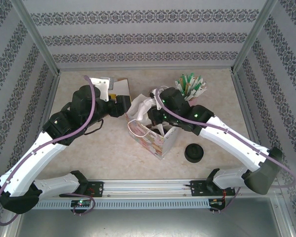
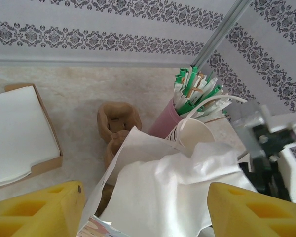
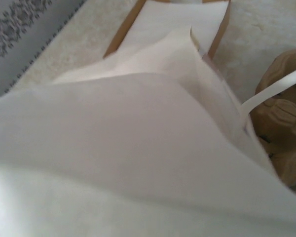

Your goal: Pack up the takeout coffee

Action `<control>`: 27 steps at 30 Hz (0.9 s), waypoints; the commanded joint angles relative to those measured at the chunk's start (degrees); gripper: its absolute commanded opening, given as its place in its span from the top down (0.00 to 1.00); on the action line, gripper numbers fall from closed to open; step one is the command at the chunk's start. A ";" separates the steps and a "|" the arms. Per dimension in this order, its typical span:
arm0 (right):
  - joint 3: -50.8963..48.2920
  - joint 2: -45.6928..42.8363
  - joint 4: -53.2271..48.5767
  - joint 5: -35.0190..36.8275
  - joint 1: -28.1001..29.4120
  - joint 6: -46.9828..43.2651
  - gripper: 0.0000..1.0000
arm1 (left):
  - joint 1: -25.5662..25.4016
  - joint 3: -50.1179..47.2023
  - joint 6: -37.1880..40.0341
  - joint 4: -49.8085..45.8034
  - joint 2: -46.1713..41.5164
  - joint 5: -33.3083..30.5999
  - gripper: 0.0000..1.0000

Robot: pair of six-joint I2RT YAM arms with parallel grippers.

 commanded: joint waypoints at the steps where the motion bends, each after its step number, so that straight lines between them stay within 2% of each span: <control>1: 0.70 1.34 -4.48 3.13 0.26 -3.71 0.97 | -0.35 -0.76 -0.28 -1.35 0.19 -1.09 0.33; 11: 5.11 6.38 -10.01 6.01 1.44 -8.75 0.88 | -0.27 -1.20 -0.40 -2.09 0.16 -1.85 0.33; 16: 7.32 8.04 -10.49 5.83 2.00 -10.27 0.60 | -0.27 -1.44 -0.56 -2.54 0.36 -1.74 0.33; 21: 9.95 7.01 -9.97 4.96 2.15 -9.13 0.38 | -0.18 -1.63 -0.59 -3.05 0.29 -1.79 0.33; 27: 11.74 3.93 -8.75 3.72 2.22 -7.71 0.33 | -0.12 -1.87 -0.48 -3.66 -0.45 -2.45 0.33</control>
